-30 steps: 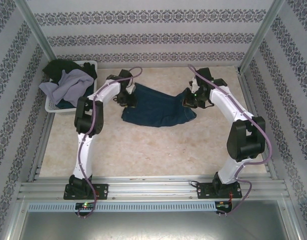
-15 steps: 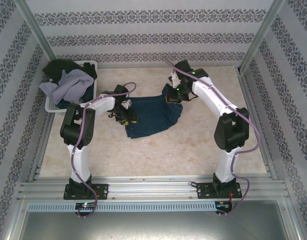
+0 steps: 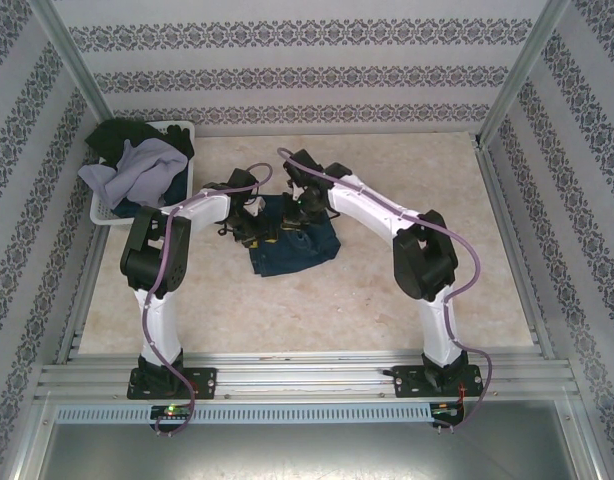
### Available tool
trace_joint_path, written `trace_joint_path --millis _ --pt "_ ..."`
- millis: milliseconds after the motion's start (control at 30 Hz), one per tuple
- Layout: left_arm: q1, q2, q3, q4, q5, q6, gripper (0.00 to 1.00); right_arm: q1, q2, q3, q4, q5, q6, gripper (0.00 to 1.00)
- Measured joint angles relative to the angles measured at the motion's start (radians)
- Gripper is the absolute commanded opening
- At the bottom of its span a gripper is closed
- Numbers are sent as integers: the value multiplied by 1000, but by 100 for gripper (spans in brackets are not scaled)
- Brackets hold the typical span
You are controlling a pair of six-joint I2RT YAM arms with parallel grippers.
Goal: Fold and stack the skirts
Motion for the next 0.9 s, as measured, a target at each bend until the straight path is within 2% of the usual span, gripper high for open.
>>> trace_joint_path --millis 133,267,367,467,600,700,800,900 --pt "11 -26 -5 -5 -10 -3 51 -20 2 -116 118 14 76 0" --pt "31 -92 -15 -28 -44 -4 53 -39 2 -170 170 13 106 0" --pt "43 -137 -16 -35 -84 -4 46 -39 2 -175 193 8 117 2" --pt "46 -146 -25 -35 -126 -12 35 -38 2 -175 208 -6 131 10" --pt "46 -126 -58 -35 -150 -26 30 -33 5 -175 241 -18 154 22" --pt "46 -100 -80 -34 -161 -39 30 -20 10 -176 318 -48 196 38" --pt "50 -91 -83 -31 -167 -48 30 -5 7 -204 476 -104 229 60" --pt "63 -92 -83 -32 -171 -49 34 -3 -2 -251 607 -143 261 77"
